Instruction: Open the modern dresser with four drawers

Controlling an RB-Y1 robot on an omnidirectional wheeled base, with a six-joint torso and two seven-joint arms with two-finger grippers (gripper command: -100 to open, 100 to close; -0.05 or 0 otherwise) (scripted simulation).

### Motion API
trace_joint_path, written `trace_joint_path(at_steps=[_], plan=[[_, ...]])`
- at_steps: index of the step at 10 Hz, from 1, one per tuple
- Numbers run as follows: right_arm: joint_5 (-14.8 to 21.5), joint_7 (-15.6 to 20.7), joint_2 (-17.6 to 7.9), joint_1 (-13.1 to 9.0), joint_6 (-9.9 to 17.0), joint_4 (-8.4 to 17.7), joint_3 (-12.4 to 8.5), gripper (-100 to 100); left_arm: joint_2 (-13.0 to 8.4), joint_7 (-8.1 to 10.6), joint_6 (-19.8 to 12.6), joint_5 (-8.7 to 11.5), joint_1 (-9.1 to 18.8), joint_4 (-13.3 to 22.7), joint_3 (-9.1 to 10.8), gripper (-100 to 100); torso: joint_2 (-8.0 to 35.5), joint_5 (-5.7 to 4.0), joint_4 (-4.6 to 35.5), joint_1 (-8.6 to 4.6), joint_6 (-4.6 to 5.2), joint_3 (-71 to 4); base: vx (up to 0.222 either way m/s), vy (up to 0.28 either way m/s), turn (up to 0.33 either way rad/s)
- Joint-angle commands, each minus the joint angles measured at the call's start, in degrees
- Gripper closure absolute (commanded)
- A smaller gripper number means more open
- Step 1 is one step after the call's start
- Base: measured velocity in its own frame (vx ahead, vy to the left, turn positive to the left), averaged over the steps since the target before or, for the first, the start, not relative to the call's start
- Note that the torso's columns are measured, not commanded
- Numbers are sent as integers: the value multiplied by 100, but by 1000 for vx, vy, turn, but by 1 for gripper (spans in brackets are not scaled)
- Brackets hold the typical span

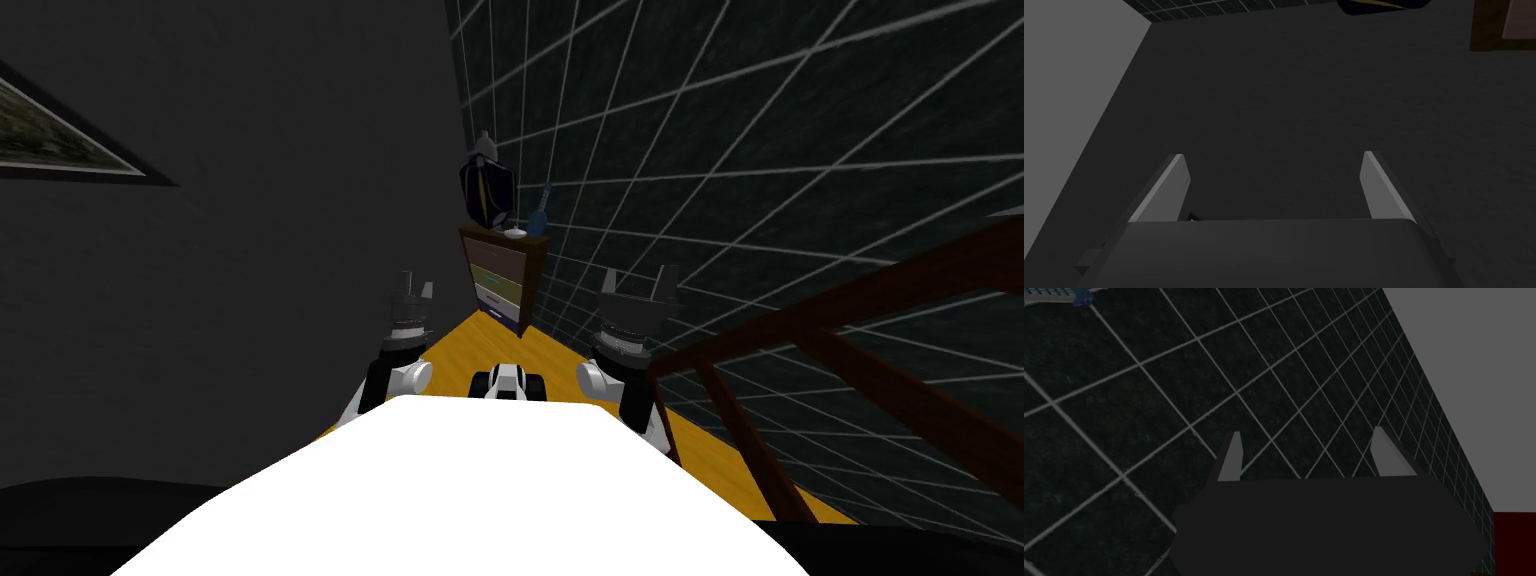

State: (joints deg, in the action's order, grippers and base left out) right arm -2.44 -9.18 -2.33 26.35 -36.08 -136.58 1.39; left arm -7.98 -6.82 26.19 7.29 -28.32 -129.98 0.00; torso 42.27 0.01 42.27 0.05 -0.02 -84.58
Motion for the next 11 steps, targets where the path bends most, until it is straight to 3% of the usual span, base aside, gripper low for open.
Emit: trace_joint_path(at_steps=[1, 11], plan=[[0, 0, 0, 0, 0, 0, 0, 0, -220, -37, -272, 173, 32, 148, 218, -100, 4, -2, 2, -7, 1, 3, 21, 38, -242], [0, 0, 0, 0, 0, 0, 0, 0, -1079, -221, -1565, 1065, 105, 813, 1329, -100, 1, -1, 1, -3, 2, 1, 23, 53, -333]])
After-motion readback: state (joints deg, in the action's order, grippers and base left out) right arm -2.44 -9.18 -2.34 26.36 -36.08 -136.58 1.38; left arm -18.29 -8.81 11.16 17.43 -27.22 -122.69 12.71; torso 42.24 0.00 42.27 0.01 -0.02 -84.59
